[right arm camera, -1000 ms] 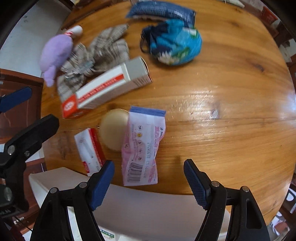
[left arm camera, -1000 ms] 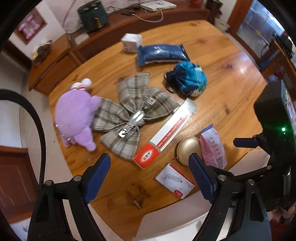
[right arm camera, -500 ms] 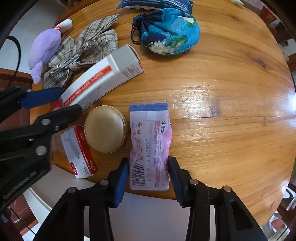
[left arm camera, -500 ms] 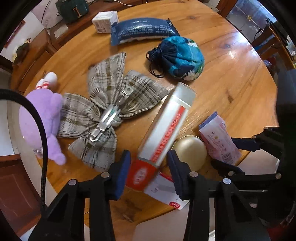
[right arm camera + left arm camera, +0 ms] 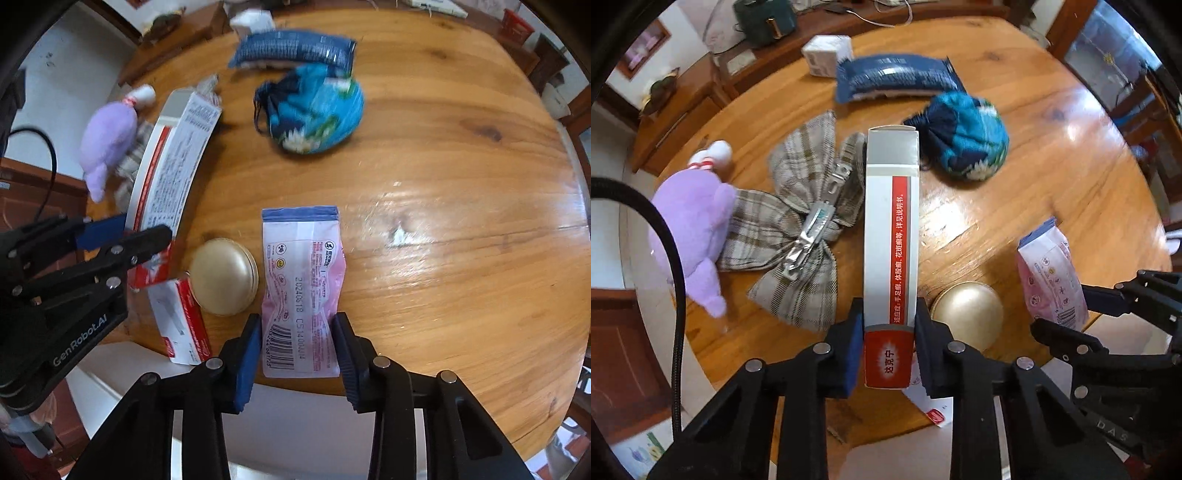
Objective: Organize objects
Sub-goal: 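Lower the pink packet and toothpaste box into the tray and open both tools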
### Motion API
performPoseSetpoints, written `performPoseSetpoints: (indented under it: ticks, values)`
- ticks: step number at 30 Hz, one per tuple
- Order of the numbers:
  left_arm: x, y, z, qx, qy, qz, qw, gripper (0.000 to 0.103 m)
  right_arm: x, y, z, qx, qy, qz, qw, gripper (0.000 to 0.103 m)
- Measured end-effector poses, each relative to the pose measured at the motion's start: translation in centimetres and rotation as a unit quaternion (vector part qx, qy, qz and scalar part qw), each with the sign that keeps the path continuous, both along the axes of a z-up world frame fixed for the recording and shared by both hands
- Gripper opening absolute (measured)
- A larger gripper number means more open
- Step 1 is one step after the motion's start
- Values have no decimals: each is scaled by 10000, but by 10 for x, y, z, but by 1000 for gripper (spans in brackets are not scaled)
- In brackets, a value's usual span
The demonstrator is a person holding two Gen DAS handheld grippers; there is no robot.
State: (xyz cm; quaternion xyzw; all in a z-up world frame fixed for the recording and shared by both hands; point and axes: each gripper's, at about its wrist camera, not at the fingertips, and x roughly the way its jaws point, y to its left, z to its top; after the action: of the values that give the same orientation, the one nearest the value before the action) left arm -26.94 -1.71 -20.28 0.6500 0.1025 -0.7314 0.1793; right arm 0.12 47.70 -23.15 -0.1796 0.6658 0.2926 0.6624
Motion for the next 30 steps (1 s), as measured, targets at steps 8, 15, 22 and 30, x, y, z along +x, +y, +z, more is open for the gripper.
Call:
performPoseSetpoints:
  ticks: [8, 15, 22, 30]
  values:
    - [19, 11, 47, -109, 542, 417, 9976, 27, -4, -32, 42, 596, -467, -181, 9970, 39]
    - [48, 27, 87, -242, 1048, 746, 9914, 27, 4, -35, 97, 1069, -757, -215, 9911, 39]
    - [92, 52, 119, -470, 1357, 877, 9857, 27, -24, -49, 143, 1448, -882, 132, 9854, 39]
    - [133, 91, 105, -796, 1189, 984, 9848, 27, -60, -50, 148, 1605, -769, 761, 9811, 39]
